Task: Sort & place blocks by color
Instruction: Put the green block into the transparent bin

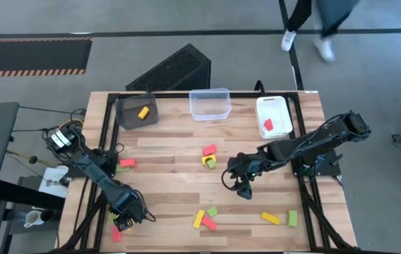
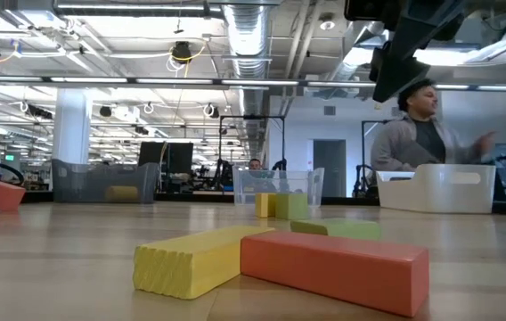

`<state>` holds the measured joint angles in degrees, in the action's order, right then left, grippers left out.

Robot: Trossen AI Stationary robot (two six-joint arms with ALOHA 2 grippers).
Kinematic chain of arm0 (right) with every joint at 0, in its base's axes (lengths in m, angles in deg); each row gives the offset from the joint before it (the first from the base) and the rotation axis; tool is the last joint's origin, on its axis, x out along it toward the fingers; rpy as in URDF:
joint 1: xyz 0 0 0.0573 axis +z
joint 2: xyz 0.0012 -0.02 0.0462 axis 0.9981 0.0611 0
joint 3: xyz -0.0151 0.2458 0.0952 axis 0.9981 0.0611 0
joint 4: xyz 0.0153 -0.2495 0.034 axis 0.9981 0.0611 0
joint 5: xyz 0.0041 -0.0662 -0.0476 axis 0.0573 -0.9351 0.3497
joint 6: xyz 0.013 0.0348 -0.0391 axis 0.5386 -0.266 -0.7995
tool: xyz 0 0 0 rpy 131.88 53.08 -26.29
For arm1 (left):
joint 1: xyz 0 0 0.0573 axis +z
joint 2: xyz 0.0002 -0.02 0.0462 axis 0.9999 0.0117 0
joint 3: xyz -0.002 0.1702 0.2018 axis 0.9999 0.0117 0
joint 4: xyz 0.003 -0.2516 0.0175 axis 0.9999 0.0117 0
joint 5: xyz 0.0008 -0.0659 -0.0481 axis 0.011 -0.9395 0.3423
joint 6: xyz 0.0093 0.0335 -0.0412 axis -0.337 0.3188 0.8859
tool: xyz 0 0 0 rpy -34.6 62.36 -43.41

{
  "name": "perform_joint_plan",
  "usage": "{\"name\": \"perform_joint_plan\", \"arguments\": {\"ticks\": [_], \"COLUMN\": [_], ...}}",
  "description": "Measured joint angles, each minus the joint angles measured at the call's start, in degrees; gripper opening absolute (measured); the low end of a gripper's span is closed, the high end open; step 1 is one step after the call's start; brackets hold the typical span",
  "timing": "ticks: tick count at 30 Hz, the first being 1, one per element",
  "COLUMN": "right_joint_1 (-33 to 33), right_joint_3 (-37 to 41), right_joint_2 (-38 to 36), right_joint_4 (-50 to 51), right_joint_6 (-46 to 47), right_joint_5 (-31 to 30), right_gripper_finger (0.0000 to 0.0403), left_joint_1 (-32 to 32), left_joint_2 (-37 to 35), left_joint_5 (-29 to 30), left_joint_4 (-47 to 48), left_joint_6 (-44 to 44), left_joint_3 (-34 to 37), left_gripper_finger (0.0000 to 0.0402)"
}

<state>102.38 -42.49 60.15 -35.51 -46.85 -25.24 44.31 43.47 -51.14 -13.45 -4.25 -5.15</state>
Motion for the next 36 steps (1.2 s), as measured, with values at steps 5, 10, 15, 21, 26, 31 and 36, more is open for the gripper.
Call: {"name": "perform_joint_plan", "arguments": {"ticks": [5, 10, 15, 21, 26, 31, 36], "right_joint_1": [-0.3, -0.3, -0.3, -0.3, -0.3, -0.3, -0.7], "right_joint_3": [0.0, 0.0, 0.0, 0.0, 0.0, 0.0, 0.0], "right_joint_2": [0.0, 0.0, 0.0, 0.0, 0.0, 0.0, 0.0], "right_joint_4": [0.0, 0.0, 0.0, -0.3, -0.3, -0.6, -6.0], "right_joint_6": [0.0, 0.0, -0.1, -0.1, -0.1, 0.1, 0.8], "right_joint_5": [0.0, 0.0, 0.0, -0.1, -0.1, -0.1, -0.1], "right_gripper_finger": [0.0272, 0.0272, 0.0272, 0.0272, 0.0272, 0.0272, 0.0272], "left_joint_1": [-0.4, -0.8, -1.2, -1.2, -1.2, -1.1, 0.5], "left_joint_2": [0.0, 0.0, 0.0, 0.0, 0.0, -1.7, -8.2], "left_joint_5": [-1.0, -2.5, -2.6, -1.5, -1.4, 0.9, 7.0], "left_joint_4": [-6.2, -6.0, -5.7, -5.7, -5.5, -5.8, -5.5], "left_joint_6": [4.4, 6.6, 7.1, 7.5, 8.1, 8.9, 12.2], "left_joint_3": [2.3, 2.6, 2.6, 2.6, 2.7, 2.7, 2.7], "left_gripper_finger": [0.0258, 0.0254, 0.0217, 0.0160, 0.0111, 0.0097, 0.0116]}}
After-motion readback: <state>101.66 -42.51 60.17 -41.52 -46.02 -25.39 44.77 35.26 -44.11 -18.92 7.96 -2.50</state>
